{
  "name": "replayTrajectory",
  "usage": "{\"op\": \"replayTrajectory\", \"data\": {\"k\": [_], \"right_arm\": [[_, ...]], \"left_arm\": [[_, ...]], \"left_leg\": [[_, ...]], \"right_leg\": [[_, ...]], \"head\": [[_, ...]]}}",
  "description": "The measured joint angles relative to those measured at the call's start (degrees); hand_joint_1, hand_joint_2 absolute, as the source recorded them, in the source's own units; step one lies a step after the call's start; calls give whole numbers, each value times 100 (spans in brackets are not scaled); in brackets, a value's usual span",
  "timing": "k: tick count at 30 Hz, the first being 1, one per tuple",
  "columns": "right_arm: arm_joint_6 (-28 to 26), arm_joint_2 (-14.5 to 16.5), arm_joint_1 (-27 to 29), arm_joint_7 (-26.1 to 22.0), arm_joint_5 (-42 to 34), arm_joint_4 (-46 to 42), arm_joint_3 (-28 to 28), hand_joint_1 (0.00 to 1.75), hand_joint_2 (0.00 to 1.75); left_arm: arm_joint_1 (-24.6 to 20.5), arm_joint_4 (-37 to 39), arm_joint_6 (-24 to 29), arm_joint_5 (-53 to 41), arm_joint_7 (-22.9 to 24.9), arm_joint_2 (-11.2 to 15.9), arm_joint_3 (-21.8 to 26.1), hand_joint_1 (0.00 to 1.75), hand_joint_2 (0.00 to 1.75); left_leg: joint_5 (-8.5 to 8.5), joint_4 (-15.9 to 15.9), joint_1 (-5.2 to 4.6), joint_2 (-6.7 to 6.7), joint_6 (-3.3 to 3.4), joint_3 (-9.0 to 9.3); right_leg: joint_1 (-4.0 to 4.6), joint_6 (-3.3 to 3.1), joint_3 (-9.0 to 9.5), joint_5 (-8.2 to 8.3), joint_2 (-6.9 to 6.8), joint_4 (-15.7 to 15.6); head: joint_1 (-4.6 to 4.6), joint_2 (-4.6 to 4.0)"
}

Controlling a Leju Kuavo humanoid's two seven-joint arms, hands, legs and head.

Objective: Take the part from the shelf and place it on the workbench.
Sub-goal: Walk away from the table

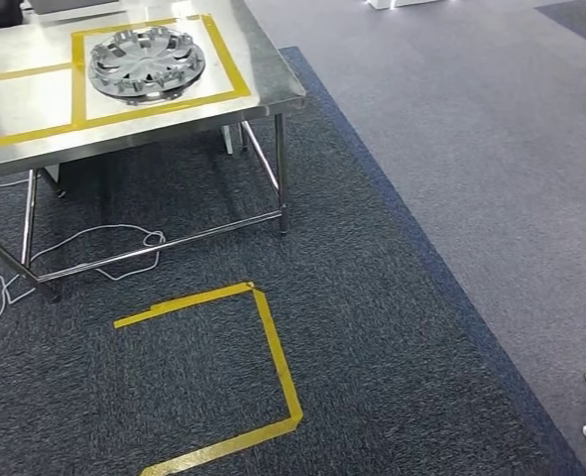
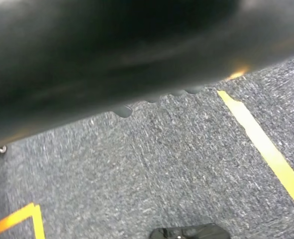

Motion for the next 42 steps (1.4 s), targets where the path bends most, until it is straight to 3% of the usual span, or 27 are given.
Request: {"op": "replayTrajectory", "data": {"k": [2,4,5,7,9,11,13,14,15,16,18,20,22,23,25,27,29,30,31,34,35,37,39,40,42], "right_arm": [[53,0,12,19,68,2,0,0,0],[104,0,-1,26,125,2,3,0,0],[124,0,-5,30,150,3,4,0,0],[154,0,16,47,198,3,1,0,0],[174,0,41,72,236,3,-5,0,0],[190,0,38,89,257,3,-7,0,0],[210,0,30,105,273,3,-5,0,0],[227,0,32,114,285,3,-8,0,0],[247,0,35,122,298,4,-12,0,0],[269,0,36,128,310,5,-16,0,0],[309,0,23,130,331,11,-23,0,0],[350,0,-2,118,364,18,-28,0,0],[379,0,-5,105,398,31,-39,0,0],[383,0,4,104,408,38,-46,0,0],[386,0,0,103,415,45,-57,0,0],[389,0,-27,99,419,48,-58,0,0],[412,0,-37,77,436,63,-69,0,0],[431,0,-36,56,455,78,-84,0,0],[452,0,-38,34,480,96,-107,0,0],[487,-1,-91,-29,568,145,-187,0,0],[494,-1,-113,-48,594,161,-209,0,0],[503,0,-134,-75,628,196,-257,0,0],[510,0,-129,-86,643,228,-303,0,0],[513,0,-134,-89,650,238,-320,0,0],[520,0,-166,-92,661,254,-339,0,0]], "left_arm": [[23,-112,-43,-77,41,-23,49,0,0],[50,-208,-85,-156,80,-46,97,0,0],[63,-255,-108,-201,97,-57,121,0,0],[81,-355,-157,-306,121,-86,179,0,0],[97,-443,-205,-419,139,-116,252,0,0],[128,-493,-237,-492,162,-136,329,0,0],[170,-525,-259,-546,183,-150,395,0,0],[186,-544,-273,-586,186,-157,427,0,0],[196,-565,-292,-626,189,-164,461,0,0],[203,-589,-311,-667,190,-169,497,0,0],[209,-629,-338,-736,190,-179,564,0,0],[211,-656,-349,-776,190,-191,626,0,0],[214,-688,-354,-796,190,-205,676,0,0],[212,-706,-357,-807,190,-211,690,0,0],[209,-735,-362,-827,189,-226,712,0,0],[225,-745,-364,-834,188,-237,735,0,0],[239,-748,-365,-849,189,-241,766,0,0],[236,-749,-367,-864,189,-241,783,0,0],[229,-750,-371,-884,187,-243,799,0,0],[213,-751,-385,-962,175,-248,833,0,0],[207,-751,-388,-987,172,-248,851,0,0],[182,-752,-394,-1028,167,-252,892,0,0],[155,-754,-397,-1057,155,-256,924,0,0],[151,-754,-397,-1065,149,-256,938,0,0],[164,-755,-398,-1068,139,-255,962,0,0]], "left_leg": [[-24,12,4,117,-52,19],[-52,30,-4,204,-135,48],[-58,35,-4,244,-180,64],[-76,44,29,278,-262,85],[-246,223,62,76,-323,33],[-632,838,70,-176,-331,-223],[-926,1563,66,-234,-310,-557],[-916,1722,65,-238,-296,-645],[-784,1661,64,-245,-278,-639],[-564,1400,63,-276,-257,-540],[-144,672,74,-507,-217,-248],[-35,266,81,-700,-209,-98],[-55,197,73,-646,-185,-87],[-40,178,74,-585,-153,-83],[-14,140,80,-441,-84,-85],[-17,138,59,-274,-51,-94],[-23,140,41,-98,-44,-102],[-26,141,37,-23,-44,-103],[-29,141,34,45,-47,-99],[-54,150,6,202,-99,-61],[-63,154,-2,243,-133,-45],[-72,148,4,323,-203,-10],[-152,223,30,219,-271,-8],[-281,388,39,89,-297,-69],[-665,1027,50,-170,-318,-345]], "right_leg": [[-45,43,441,303,-184,-736],[-36,-12,758,446,-333,-1249],[-16,-63,781,443,-345,-1315],[6,-168,765,464,-242,-1317],[2,-249,781,488,-158,-1341],[11,-307,790,510,-54,-1350],[40,-336,787,518,84,-1348],[51,-341,790,519,157,-1346],[60,-342,798,518,235,-1344],[66,-341,807,518,312,-1341],[77,-324,807,508,457,-1314],[80,-270,751,507,586,-1276],[61,-197,670,522,697,-1269],[53,-169,633,504,662,-1242],[55,-122,463,284,403,-922],[54,-82,122,-115,121,-208],[46,-52,-112,-308,47,317],[45,-48,-81,-247,28,290],[46,-53,73,-96,-4,37],[75,-122,724,319,-286,-1084],[91,-156,812,351,-340,-1254],[114,-225,812,358,-275,-1311],[101,-290,842,395,-188,-1343],[89,-326,858,423,-141,-1360],[83,-374,858,459,-25,-1365]], "head": [[2,0],[-12,0],[-22,0],[-39,0],[-42,0],[-52,0],[-53,0],[-53,0],[-51,0],[-51,0],[-51,0],[-49,0],[-47,0],[-43,0],[-6,0],[25,0],[24,0],[26,0],[25,0],[20,0],[12,0],[-1,0],[-4,0],[-9,0],[-24,0]]}}
